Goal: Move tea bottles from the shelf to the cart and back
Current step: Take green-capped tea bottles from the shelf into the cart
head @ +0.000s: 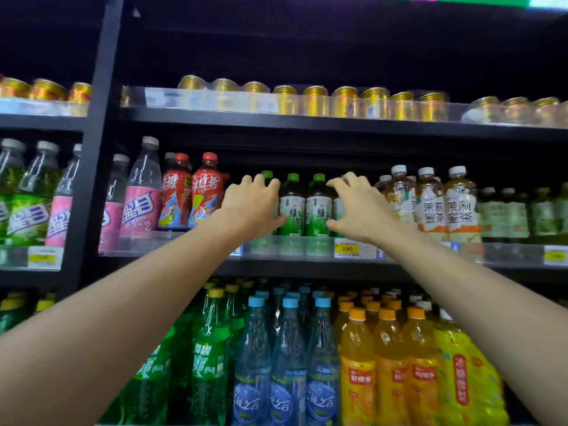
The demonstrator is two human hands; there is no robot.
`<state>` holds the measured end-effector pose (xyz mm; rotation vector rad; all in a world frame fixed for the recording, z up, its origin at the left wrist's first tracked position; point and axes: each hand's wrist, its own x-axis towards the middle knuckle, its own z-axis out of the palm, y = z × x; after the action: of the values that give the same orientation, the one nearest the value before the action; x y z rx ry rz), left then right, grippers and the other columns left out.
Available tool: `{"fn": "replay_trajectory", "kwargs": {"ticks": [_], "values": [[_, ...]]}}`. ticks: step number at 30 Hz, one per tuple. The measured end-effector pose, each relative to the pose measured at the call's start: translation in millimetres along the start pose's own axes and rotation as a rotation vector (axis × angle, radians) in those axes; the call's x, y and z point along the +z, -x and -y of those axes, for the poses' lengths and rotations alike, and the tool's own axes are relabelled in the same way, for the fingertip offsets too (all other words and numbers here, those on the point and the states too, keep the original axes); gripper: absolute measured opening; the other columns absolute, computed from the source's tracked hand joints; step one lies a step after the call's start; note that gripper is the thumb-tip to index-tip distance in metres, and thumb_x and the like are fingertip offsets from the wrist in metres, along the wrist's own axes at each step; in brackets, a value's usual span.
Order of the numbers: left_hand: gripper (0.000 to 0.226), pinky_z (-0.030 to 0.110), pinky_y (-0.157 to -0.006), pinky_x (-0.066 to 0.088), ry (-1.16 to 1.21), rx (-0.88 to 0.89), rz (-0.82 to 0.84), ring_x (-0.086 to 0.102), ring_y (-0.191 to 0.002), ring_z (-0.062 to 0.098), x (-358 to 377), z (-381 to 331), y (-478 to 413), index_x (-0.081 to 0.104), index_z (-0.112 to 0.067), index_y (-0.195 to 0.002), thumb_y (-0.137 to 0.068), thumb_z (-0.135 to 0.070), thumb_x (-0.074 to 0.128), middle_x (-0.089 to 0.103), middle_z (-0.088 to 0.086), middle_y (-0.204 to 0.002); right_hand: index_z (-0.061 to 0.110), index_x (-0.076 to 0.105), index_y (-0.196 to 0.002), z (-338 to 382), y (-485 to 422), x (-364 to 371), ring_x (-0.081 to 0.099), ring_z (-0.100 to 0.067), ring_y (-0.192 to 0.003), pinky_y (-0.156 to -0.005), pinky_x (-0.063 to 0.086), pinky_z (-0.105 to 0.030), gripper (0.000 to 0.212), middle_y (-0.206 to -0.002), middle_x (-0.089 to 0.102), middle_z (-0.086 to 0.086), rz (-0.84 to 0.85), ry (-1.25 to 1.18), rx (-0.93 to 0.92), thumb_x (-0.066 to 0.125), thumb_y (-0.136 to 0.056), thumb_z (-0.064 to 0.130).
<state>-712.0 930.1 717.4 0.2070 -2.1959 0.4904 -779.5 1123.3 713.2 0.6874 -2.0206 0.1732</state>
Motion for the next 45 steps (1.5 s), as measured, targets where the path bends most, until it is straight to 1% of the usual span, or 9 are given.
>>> {"fn": "replay_trajectory", "kwargs": {"ticks": [4, 8, 16, 19, 26, 30, 34, 42, 45], "values": [[0.071, 0.041, -0.081, 0.045, -0.044, -0.030, 0.016, 0.048, -0.122, 0.031, -13.3, -1.4, 24.5, 0.038, -0.017, -0.144, -0.092, -0.063, 0.052, 0.049, 0.011, -0.133, 0.017, 0.039, -0.147, 8.1, 12.3, -7.6, 0.040, -0.027, -0.129, -0.097, 0.041, -0.040, 0.069, -0.141, 0.042, -0.007, -0.023, -0.043, -0.016, 0.067, -0.086, 0.033], [0.071, 0.043, -0.085, 0.047, -0.083, -0.054, 0.060, 0.047, -0.125, 0.031, -31.3, 10.1, 52.2, 0.037, -0.019, -0.144, -0.090, -0.063, 0.055, 0.048, 0.011, -0.134, 0.015, 0.041, -0.145, 30.7, 20.1, -14.7, 0.041, -0.028, -0.128, -0.099, 0.043, -0.043, 0.068, -0.140, 0.043, -0.009, -0.014, -0.088, -0.056, 0.067, -0.085, 0.035], [0.069, 0.043, -0.089, 0.046, -0.184, -0.162, 0.140, 0.045, -0.126, 0.032, -54.8, 75.0, 123.7, 0.039, -0.020, -0.141, -0.089, -0.061, 0.058, 0.048, 0.011, -0.135, 0.016, 0.040, -0.144, 123.2, 31.3, -26.3, 0.040, -0.029, -0.125, -0.100, 0.040, -0.043, 0.068, -0.136, 0.043, -0.008, 0.014, -0.235, -0.173, 0.068, -0.085, 0.035], [0.071, 0.045, -0.091, 0.047, -0.214, -0.205, 0.164, 0.045, -0.127, 0.033, -65.0, 112.6, 157.8, 0.037, -0.020, -0.144, -0.089, -0.061, 0.058, 0.047, 0.011, -0.136, 0.014, 0.041, -0.142, 172.7, 39.2, -28.2, 0.041, -0.028, -0.122, -0.097, 0.041, -0.041, 0.068, -0.134, 0.043, -0.008, 0.032, -0.286, -0.224, 0.069, -0.084, 0.035], [0.073, 0.043, -0.087, 0.049, -0.338, -0.312, 0.282, 0.049, -0.124, 0.032, -86.0, 216.0, 258.5, 0.035, -0.019, -0.146, -0.090, -0.063, 0.055, 0.047, 0.012, -0.136, 0.015, 0.033, -0.149, 310.4, 62.9, -31.0, 0.034, -0.030, -0.135, -0.107, 0.038, -0.044, 0.075, -0.145, 0.038, -0.009, 0.112, -0.415, -0.337, 0.067, -0.087, 0.041], [0.072, 0.047, -0.094, 0.049, -0.351, -0.387, 0.335, 0.046, -0.128, 0.034, -101.3, 274.7, 321.4, 0.036, -0.020, -0.144, -0.089, -0.061, 0.058, 0.045, 0.014, -0.139, 0.015, 0.030, -0.150, 397.1, 79.4, -33.4, 0.032, -0.030, -0.138, -0.110, 0.034, -0.044, 0.076, -0.148, 0.035, -0.009, 0.157, -0.479, -0.419, 0.065, -0.089, 0.042], [0.072, 0.046, -0.091, 0.048, -0.419, -0.466, 0.412, 0.044, -0.130, 0.034, -118.5, 324.3, 385.1, 0.036, -0.019, -0.144, -0.089, -0.062, 0.057, 0.044, 0.013, -0.142, 0.014, 0.029, -0.150, 482.2, 100.7, -38.4, 0.030, -0.030, -0.139, -0.110, 0.033, -0.044, 0.075, -0.149, 0.034, -0.010, 0.221, -0.525, -0.508, 0.064, -0.090, 0.042], [0.070, 0.044, -0.086, 0.050, -0.531, -0.608, 0.552, 0.048, -0.125, 0.033, -150.2, 398.9, 515.3, 0.038, -0.018, -0.143, -0.090, -0.061, 0.055, 0.048, 0.013, -0.136, 0.014, 0.037, -0.144, 629.2, 149.1, -50.6, 0.035, -0.030, -0.131, -0.102, 0.037, -0.042, 0.068, -0.142, 0.039, -0.010, 0.282, -0.685, -0.663, 0.066, -0.088, 0.039], [0.071, 0.044, -0.088, 0.049, -0.560, -0.682, 0.605, 0.047, -0.125, 0.033, -160.0, 424.8, 557.7, 0.038, -0.017, -0.142, -0.090, -0.061, 0.056, 0.049, 0.013, -0.135, 0.015, 0.037, -0.145, 676.4, 167.0, -52.7, 0.036, -0.028, -0.132, -0.106, 0.038, -0.041, 0.069, -0.141, 0.040, -0.008, 0.311, -0.745, -0.727, 0.067, -0.087, 0.040]]}}
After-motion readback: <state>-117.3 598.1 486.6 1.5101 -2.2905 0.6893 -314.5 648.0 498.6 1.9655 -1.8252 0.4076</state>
